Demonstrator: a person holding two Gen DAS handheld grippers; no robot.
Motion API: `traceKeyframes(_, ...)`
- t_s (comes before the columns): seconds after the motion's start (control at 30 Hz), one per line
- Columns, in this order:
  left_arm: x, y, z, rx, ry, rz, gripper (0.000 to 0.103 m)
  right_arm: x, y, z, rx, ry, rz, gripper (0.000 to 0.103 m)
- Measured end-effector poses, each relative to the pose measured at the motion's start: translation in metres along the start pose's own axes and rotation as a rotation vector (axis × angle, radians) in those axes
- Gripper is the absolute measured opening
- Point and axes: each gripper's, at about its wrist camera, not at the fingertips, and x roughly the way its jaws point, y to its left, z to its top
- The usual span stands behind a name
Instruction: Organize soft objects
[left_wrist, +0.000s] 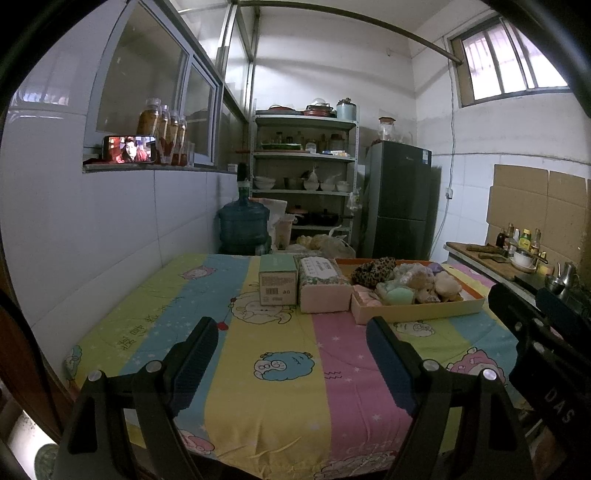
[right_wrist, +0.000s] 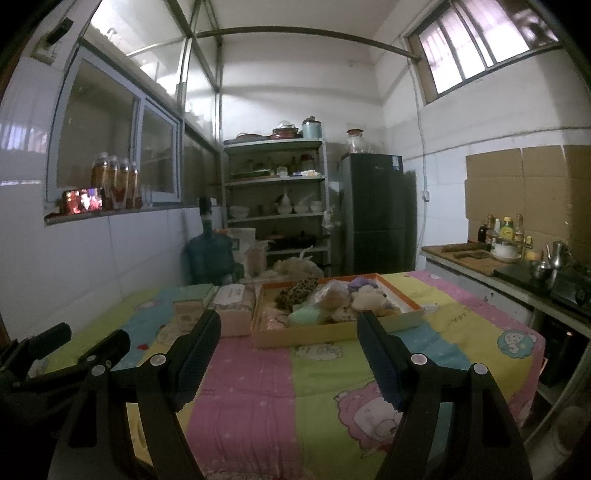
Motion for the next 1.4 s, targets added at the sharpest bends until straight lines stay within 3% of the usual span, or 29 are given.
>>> traceKeyframes(1.4, -0.0009, 0.001, -0.0015, -0.003, 0.001, -0.002, 0.083, 0.004, 0.0016, -0.0003, -0.002, -0.004, 0.0, 0.077)
